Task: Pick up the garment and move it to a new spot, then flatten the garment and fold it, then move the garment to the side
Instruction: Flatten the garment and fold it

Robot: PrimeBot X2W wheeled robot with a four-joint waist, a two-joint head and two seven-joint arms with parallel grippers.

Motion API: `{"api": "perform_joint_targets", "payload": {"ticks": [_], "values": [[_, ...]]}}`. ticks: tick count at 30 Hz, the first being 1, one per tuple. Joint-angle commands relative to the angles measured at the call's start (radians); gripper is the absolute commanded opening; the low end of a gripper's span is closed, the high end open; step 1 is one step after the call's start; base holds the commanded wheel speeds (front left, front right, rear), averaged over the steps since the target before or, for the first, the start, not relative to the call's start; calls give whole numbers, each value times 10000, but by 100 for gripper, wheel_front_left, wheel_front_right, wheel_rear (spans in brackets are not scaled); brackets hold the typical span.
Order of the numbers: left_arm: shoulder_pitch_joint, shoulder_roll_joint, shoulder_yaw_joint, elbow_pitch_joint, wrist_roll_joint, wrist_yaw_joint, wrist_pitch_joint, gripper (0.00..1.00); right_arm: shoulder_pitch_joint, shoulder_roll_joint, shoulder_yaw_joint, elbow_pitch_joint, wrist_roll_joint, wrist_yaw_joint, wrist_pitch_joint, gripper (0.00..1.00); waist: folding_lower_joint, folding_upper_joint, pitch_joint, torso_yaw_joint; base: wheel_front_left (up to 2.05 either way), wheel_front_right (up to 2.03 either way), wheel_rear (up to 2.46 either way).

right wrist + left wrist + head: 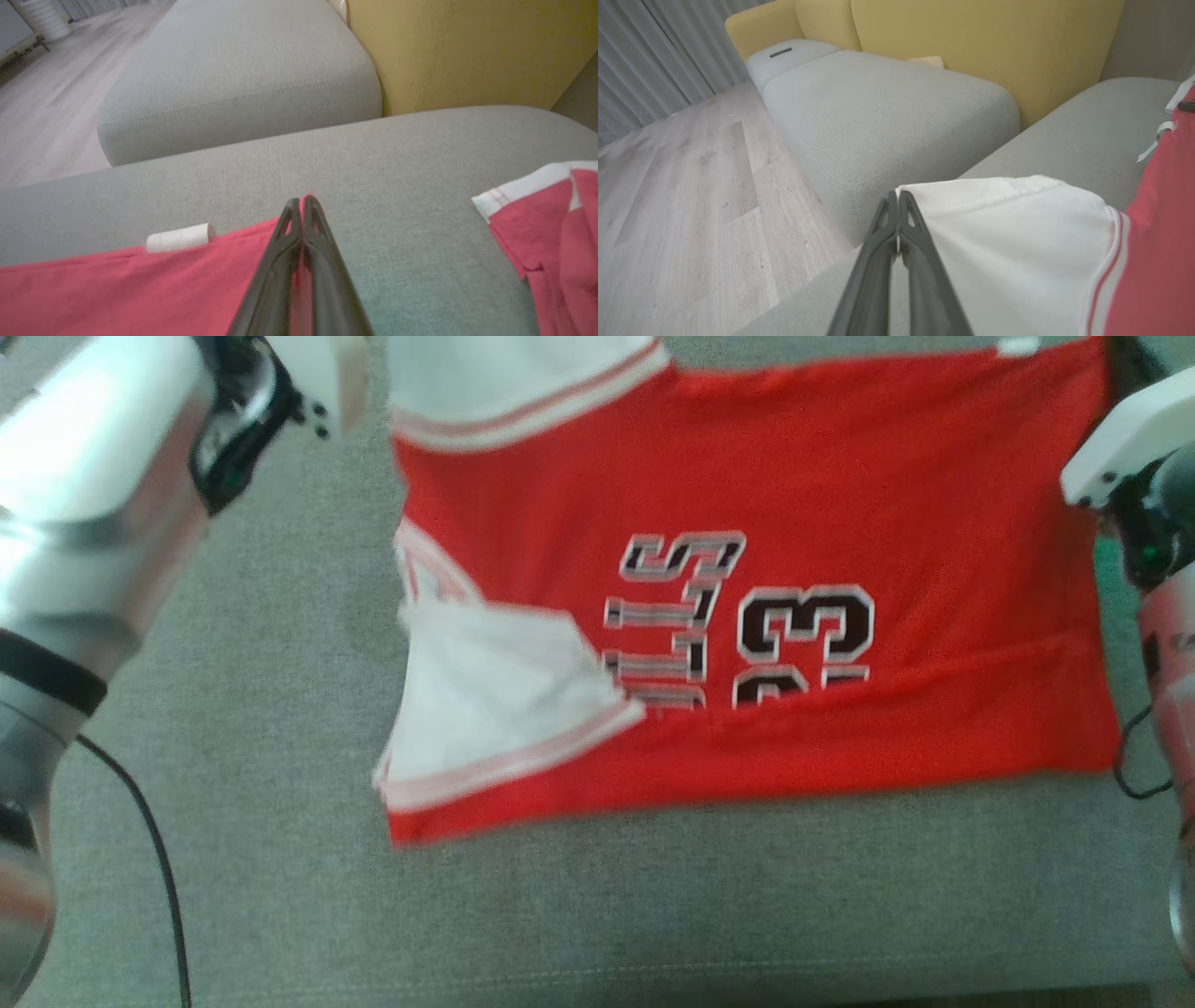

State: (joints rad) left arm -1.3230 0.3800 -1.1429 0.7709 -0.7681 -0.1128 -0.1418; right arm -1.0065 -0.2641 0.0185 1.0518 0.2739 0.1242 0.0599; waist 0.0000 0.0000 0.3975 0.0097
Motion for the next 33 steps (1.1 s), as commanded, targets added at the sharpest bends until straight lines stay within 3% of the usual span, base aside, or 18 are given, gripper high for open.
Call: {"api": "perform_joint_targets", "payload": {"ticks": [1,9,15,21,33], "values": [[-769,401,542,-12,18,94,-189,0,-388,-96,32,-256,87,65,-195,0,0,0,-92,10,0,0,0],[133,217,815,-95,-898,18,-180,0,417,-317,378,-360,764,65,-628,0,0,0,-728,224,0,0,0],[1478,553,754,-969,-1373,188,-88,0,1480,-475,745,-890,1504,65,-753,0,0,0,-1127,398,0,0,0],[3034,1215,794,-2532,-1877,808,-63,0,2506,-750,938,-1515,2021,65,-749,0,0,0,-1464,516,0,0,0],[5778,2824,553,-6164,-2276,2634,20,0,4273,-1106,665,-2351,2422,65,-415,0,0,0,-1830,699,0,0,0]]}}
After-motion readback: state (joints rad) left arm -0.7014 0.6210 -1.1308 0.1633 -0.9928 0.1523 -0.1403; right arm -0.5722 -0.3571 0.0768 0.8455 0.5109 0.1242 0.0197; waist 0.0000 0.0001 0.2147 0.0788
